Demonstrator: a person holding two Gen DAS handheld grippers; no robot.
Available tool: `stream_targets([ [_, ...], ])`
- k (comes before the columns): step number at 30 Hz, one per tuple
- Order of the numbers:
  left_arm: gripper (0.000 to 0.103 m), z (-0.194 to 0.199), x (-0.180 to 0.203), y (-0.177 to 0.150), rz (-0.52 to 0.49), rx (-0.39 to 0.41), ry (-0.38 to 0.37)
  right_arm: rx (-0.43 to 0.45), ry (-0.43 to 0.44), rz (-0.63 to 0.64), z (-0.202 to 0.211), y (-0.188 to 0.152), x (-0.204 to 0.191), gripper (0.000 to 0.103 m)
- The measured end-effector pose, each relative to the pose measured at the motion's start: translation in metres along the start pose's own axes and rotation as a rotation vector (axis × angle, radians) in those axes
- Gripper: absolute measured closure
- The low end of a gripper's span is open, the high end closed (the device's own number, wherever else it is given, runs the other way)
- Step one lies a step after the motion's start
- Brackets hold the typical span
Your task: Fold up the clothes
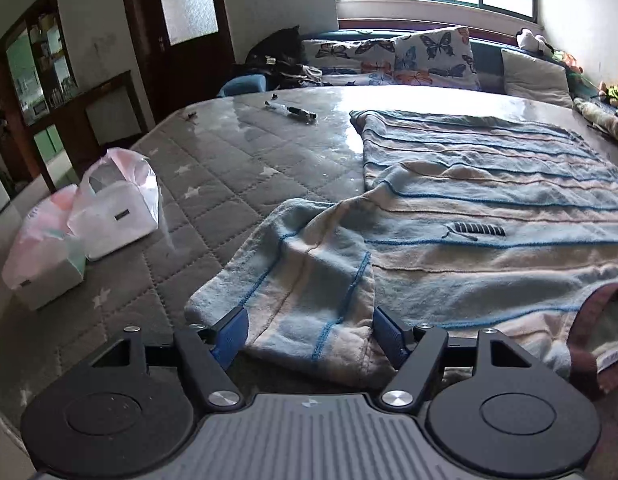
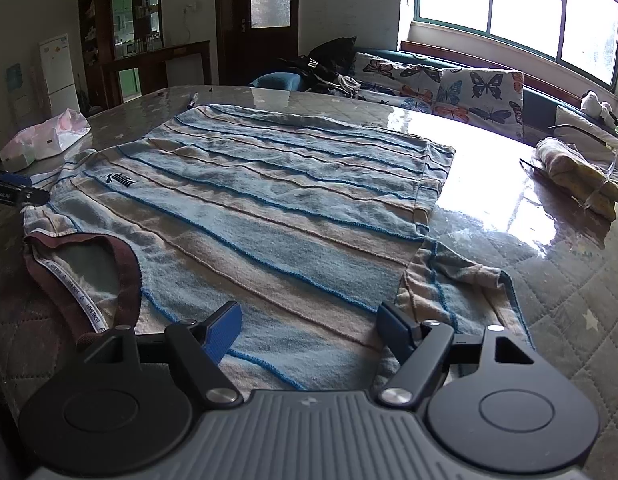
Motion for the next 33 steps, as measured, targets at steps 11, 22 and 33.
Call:
stream_targets([
  [11,0.022,-0.035,0.015,0.075,0.076,0.064,-0.082,0.003,0.006,-0.005,-0.002,0.000,-0.005,0.018],
  [22,0.000,-0.116,0.032,0.147,0.010,0.047,0.003,0.028,0.042,0.007,-0.008,-0.001,-0.014,0.000],
  [33,0.000,-0.200,0.023,0.189,-0.003,-0.017,0.034,0.038,0.048,-0.001,-0.010,-0.001,-0.014,0.000],
])
Point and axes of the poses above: each gripper's, at about its wrist camera, not at the fingertips, and z roughly against the way its jaws point, x to its right, y to its top, the point moved 9 cm from there along -z, roughly the way its jaws point, and after that the axes turned 11 degrees about -y, right-handed, at the moved point
